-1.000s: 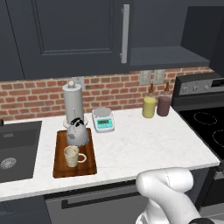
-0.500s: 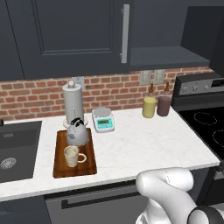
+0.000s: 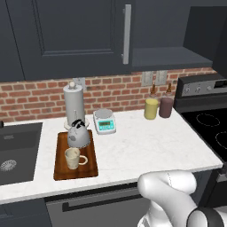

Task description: Pick the kettle from the counter and place it on the tray. Then pick the mug from the cabinet and place it on the tray. Then close the cabinet doors.

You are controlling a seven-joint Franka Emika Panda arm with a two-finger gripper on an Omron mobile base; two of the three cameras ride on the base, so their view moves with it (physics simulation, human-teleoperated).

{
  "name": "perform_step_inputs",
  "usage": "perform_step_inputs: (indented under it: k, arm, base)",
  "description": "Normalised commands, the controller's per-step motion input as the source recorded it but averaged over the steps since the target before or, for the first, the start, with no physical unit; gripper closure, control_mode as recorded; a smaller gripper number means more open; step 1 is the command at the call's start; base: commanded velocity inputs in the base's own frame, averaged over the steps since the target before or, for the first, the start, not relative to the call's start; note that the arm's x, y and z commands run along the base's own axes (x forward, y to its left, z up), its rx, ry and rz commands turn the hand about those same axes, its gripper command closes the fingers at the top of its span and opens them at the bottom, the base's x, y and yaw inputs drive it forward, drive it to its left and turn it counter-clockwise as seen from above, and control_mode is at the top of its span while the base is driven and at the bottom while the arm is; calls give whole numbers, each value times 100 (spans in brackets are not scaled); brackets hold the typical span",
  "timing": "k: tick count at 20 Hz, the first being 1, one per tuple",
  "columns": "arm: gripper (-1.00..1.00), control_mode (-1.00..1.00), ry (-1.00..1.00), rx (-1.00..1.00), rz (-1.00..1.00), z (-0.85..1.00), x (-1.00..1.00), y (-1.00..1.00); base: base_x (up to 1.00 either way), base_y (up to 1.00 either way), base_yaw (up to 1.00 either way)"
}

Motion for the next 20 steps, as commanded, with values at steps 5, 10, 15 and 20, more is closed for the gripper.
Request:
perform_step_inputs:
  k: [5, 10, 15, 20]
  arm:
    - [-100, -100, 0, -4, 6, -11, 33, 32]
    - [-100, -100, 0, -2, 6, -7, 36, 37]
    - [-100, -100, 0, -1, 7, -1, 35, 45]
    - [-100, -100, 0, 0, 7, 0, 31, 39]
  base:
    - [0, 0, 0]
    - [0, 0, 0]
    - [0, 0, 0]
    - [0, 0, 0]
